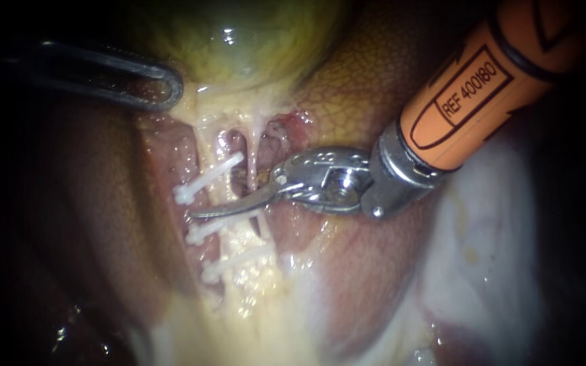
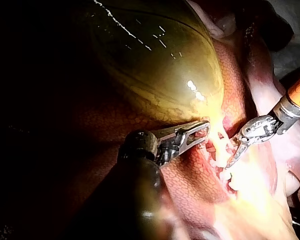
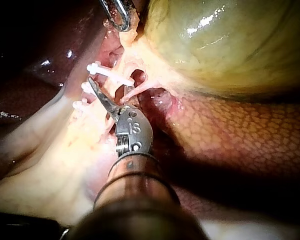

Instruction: Go to the cutting position left tube

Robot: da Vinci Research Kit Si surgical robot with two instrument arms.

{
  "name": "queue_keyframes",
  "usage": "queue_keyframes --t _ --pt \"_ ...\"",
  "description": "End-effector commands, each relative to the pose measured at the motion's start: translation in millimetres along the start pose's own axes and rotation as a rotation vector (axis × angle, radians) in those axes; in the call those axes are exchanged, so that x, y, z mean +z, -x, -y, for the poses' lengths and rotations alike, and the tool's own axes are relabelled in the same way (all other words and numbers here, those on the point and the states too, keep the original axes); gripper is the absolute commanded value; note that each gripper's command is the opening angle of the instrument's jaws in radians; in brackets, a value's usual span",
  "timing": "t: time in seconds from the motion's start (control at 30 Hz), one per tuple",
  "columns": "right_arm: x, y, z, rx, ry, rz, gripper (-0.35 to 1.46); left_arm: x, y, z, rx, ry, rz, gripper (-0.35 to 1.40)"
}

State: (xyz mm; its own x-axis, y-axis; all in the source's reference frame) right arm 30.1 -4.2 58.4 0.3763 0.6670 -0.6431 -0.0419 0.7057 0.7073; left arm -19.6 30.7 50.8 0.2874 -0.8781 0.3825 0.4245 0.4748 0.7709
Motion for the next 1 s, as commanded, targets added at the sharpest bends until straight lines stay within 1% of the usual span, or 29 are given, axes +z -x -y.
queue_keyframes --t 0.03,0.13,0.23,0.27,0.4,0.57,0.7,0.83,1.0 --pt "0.0 0.0 0.0 0.0 0.0 0.0 1.22 0.0 0.0 0.0 0.0 0.0 0.0 -0.35" --pt "-0.2 0.1 0.0 -0.001 0.001 -0.003 1.22 0.0 0.0 0.0 0.0 0.0 0.0 -0.35" --pt "-1.0 0.3 0.1 -0.001 0.017 0.01 1.22 0.0 0.0 0.0 0.0 0.001 0.0 -0.35" --pt "-1.5 0.4 0.0 -0.001 0.019 0.016 1.22 0.0 0.0 0.0 0.0 0.0 0.0 -0.35" --pt "-3.1 1.0 -0.1 -0.003 0.027 0.019 1.22 -0.1 -0.1 0.0 0.001 0.0 0.0 -0.35" --pt "-5.2 1.5 0.0 -0.003 0.038 0.039 1.22 -0.1 -0.1 0.0 0.001 0.0 0.0 -0.35" --pt "-6.7 1.1 0.3 0.0 0.031 0.043 1.22 -0.1 -0.1 0.0 0.001 0.0 0.0 -0.35" --pt "-7.6 0.1 0.9 -0.005 0.018 0.044 1.24 -0.1 -0.1 0.0 0.001 0.0 0.0 -0.35" --pt "-7.9 -0.9 2.3 -0.036 -0.027 0.05 1.26 -0.1 -0.1 0.0 0.001 0.0 0.0 -0.35"
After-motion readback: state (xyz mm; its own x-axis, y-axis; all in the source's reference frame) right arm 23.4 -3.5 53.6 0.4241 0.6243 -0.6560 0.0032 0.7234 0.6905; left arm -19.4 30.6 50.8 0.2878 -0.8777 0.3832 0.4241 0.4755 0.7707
